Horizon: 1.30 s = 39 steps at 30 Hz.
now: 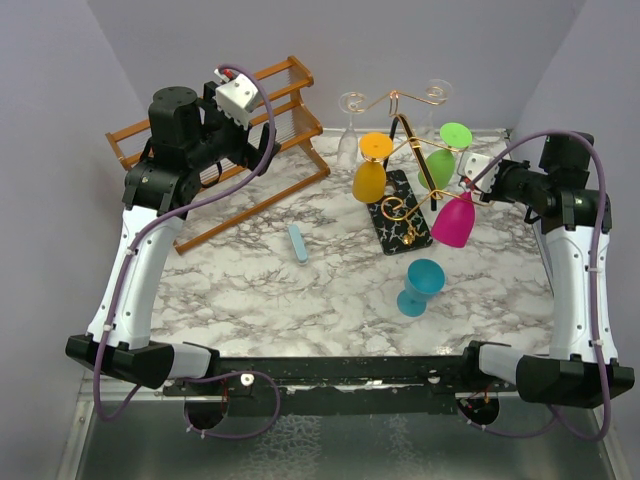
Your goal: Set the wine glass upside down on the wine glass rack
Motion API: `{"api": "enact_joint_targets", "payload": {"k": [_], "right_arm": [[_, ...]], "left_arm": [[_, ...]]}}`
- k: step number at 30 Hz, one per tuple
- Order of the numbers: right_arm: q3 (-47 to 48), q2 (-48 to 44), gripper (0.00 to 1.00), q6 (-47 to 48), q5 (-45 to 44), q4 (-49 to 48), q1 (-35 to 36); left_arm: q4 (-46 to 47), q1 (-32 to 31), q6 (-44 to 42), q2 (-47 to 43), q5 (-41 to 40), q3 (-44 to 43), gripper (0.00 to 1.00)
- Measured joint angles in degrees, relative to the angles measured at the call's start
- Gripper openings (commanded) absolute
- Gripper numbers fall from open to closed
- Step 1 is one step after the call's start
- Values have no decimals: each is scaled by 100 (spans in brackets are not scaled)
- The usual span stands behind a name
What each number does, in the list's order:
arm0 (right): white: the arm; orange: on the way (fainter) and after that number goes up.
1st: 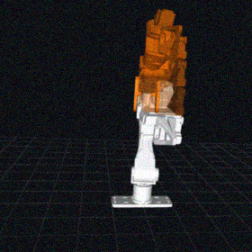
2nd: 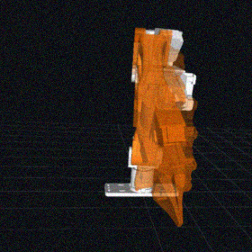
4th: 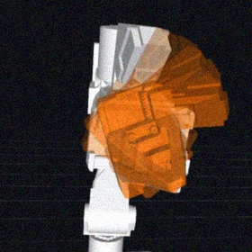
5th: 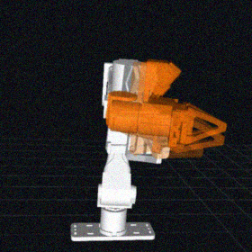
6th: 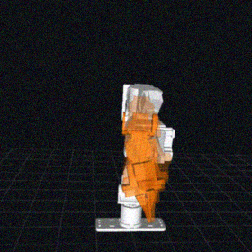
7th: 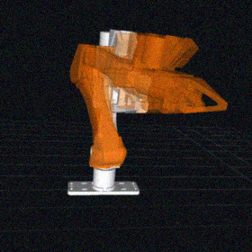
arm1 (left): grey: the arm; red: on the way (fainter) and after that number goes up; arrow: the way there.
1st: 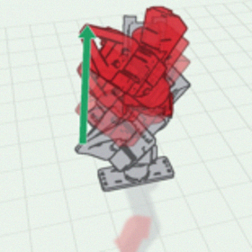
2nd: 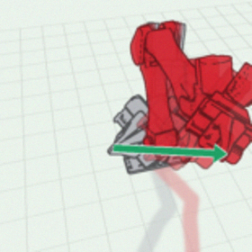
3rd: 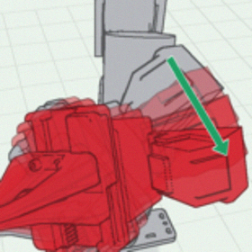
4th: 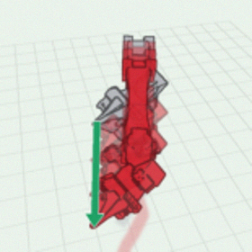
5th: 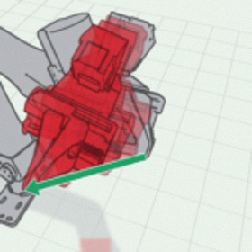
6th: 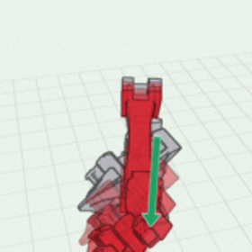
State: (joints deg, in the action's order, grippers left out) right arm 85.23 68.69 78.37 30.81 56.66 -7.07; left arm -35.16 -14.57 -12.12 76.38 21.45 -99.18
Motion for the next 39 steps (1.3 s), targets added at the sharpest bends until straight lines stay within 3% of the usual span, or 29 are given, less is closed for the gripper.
{"api": "enact_joint_targets", "payload": {"k": [39], "right_arm": [[-238,-496,1,-15,-409,162,9]], "left_arm": [[39,0,48,-118,275,111,99]]}}
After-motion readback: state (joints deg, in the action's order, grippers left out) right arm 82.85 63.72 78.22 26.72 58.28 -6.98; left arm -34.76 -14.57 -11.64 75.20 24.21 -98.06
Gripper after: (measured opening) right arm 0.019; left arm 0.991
